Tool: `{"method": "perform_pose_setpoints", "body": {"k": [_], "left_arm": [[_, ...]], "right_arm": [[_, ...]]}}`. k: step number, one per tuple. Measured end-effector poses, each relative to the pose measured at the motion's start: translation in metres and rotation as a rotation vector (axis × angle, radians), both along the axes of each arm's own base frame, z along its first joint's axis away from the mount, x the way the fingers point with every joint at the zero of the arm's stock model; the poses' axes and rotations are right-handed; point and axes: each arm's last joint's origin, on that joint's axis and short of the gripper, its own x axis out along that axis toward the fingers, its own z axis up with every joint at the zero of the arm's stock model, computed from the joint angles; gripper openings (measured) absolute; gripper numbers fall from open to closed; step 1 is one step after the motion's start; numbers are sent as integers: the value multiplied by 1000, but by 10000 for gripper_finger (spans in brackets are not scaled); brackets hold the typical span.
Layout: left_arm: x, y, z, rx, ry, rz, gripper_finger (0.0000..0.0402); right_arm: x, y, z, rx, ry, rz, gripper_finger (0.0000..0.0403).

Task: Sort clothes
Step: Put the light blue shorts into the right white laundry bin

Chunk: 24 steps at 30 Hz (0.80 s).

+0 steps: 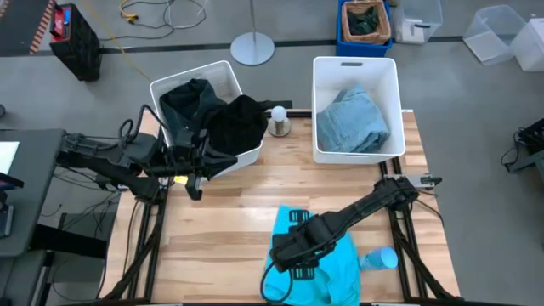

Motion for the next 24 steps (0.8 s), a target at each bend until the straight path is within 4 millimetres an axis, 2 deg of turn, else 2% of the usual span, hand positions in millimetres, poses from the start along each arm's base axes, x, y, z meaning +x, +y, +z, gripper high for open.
{"method": "perform_pose_setpoints", "body": {"k": [7, 18, 24], "left_arm": [[-10, -3, 1, 4, -11, 2, 0], [-16, -10, 2, 21, -15, -48, 0], [-16, -12, 2, 22, -14, -62, 0]], "right_arm": [[7, 7, -15, 45, -11, -64, 181], [1, 32, -70, 53, 40, -159, 182], [-3, 30, -105, 28, 95, -248, 182]]}}
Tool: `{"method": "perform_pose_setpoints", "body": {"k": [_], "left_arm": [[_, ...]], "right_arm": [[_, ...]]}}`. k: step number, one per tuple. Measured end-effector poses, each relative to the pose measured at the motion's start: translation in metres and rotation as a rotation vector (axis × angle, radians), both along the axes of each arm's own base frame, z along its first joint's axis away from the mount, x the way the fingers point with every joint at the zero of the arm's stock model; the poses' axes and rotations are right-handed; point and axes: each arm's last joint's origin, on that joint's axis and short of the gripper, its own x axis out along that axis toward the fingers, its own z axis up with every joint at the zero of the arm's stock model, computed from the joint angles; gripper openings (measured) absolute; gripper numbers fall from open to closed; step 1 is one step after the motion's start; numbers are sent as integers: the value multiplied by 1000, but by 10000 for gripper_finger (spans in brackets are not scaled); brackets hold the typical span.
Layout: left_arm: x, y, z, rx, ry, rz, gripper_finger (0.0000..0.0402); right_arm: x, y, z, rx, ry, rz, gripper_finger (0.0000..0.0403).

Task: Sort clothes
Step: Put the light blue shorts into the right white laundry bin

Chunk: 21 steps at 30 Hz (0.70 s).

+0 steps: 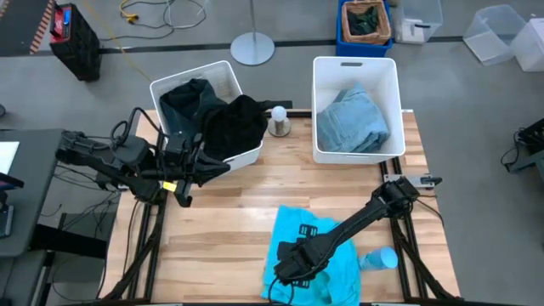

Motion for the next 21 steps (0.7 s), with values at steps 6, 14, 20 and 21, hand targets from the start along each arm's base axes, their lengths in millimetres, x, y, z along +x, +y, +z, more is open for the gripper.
{"method": "perform_pose_setpoints", "body": {"k": [6, 14, 20, 21], "left_arm": [[0, -1, 0, 0, 0, -38, 0], [0, -2, -1, -12, 3, -80, 0], [0, -2, -2, -21, 18, -83, 0], [0, -2, -2, -23, 18, -83, 0]], "right_arm": [[0, 1, -29, 44, -9, -56, 182], [-6, -10, -58, 25, 32, -164, 182], [-4, -19, -72, 49, 8, -218, 182], [-4, -21, -74, 53, 5, -224, 182]]}}
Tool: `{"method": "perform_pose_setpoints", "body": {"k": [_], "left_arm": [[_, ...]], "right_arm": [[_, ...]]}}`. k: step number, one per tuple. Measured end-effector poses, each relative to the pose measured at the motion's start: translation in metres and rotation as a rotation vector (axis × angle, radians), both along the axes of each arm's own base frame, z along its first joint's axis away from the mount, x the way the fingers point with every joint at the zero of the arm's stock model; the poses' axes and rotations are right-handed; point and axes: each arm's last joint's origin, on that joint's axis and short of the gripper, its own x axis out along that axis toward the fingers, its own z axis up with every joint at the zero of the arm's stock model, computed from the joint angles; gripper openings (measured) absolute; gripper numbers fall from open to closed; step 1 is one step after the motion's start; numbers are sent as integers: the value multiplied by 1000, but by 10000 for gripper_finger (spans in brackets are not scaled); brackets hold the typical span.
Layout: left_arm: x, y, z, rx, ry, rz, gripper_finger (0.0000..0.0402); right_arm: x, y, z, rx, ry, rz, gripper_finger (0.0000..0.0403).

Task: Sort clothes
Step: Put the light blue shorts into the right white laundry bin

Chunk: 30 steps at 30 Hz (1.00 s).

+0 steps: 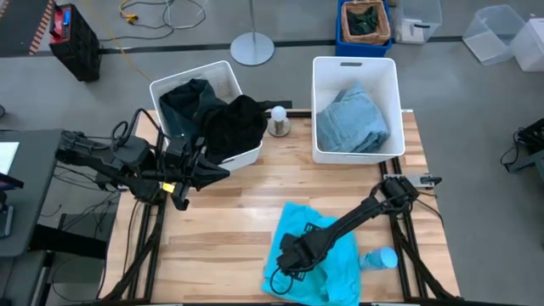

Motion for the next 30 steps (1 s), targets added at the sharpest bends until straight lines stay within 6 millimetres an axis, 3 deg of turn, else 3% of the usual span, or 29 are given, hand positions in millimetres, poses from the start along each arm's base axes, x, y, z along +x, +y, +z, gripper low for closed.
{"method": "perform_pose_setpoints", "body": {"k": [8, 14, 19, 25, 30], "left_arm": [[0, 0, 0, -1, -1, 0, 0], [0, 0, 0, 1, -1, 0, 0], [0, 0, 0, 2, -1, 1, 0], [0, 0, 0, 2, -1, 1, 0], [0, 0, 0, 3, -1, 1, 0]], "right_arm": [[2, -13, -11, 14, 6, -22, 181], [7, -20, -18, 47, -15, -39, 159], [7, -20, -20, 60, -27, -37, 112], [10, -18, -20, 101, -52, -32, 16], [11, -15, -17, 113, -71, -27, 5]]}}
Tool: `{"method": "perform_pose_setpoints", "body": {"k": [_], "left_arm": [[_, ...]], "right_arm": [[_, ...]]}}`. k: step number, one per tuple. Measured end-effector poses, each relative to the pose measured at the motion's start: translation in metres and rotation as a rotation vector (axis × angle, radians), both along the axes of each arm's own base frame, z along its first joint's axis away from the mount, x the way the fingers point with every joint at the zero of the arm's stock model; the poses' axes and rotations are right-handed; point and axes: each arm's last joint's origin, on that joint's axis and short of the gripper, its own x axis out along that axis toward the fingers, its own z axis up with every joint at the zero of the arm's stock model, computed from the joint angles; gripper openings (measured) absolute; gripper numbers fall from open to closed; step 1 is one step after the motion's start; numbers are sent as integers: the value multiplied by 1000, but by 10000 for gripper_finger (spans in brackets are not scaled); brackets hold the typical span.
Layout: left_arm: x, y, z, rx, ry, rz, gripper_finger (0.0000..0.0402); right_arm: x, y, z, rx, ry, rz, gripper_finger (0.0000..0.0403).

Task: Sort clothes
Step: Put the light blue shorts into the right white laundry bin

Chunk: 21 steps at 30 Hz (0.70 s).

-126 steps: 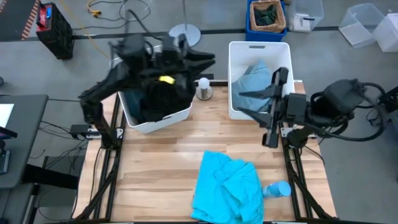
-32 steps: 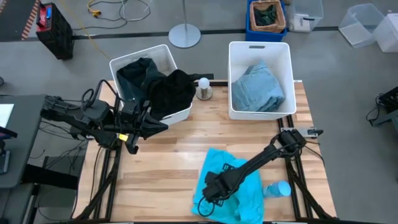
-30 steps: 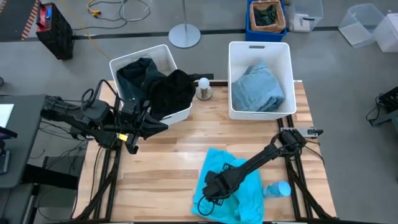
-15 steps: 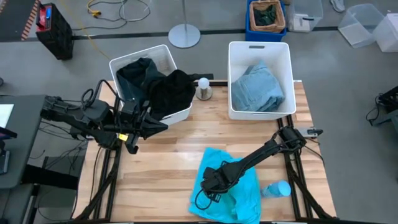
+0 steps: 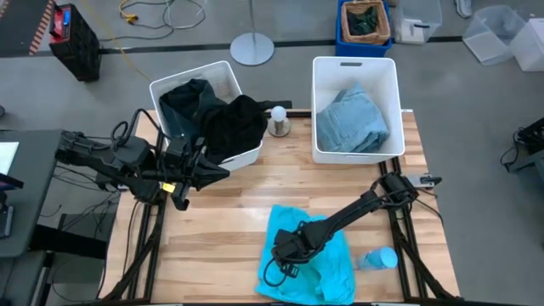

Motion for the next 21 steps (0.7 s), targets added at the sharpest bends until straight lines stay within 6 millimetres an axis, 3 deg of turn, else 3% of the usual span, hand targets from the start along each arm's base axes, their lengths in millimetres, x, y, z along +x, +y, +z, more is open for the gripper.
{"method": "perform_pose_setpoints", "body": {"k": [7, 15, 21], "left_arm": [[0, 0, 0, 0, 0, 0, 0], [0, 0, 0, 0, 0, 0, 0], [0, 0, 0, -1, 0, 1, 0]], "right_arm": [[1, -2, 41, -17, -89, 107, 1], [-10, -20, 123, 10, -294, 173, 0], [-35, -35, 187, 47, -478, 187, 0]]}}
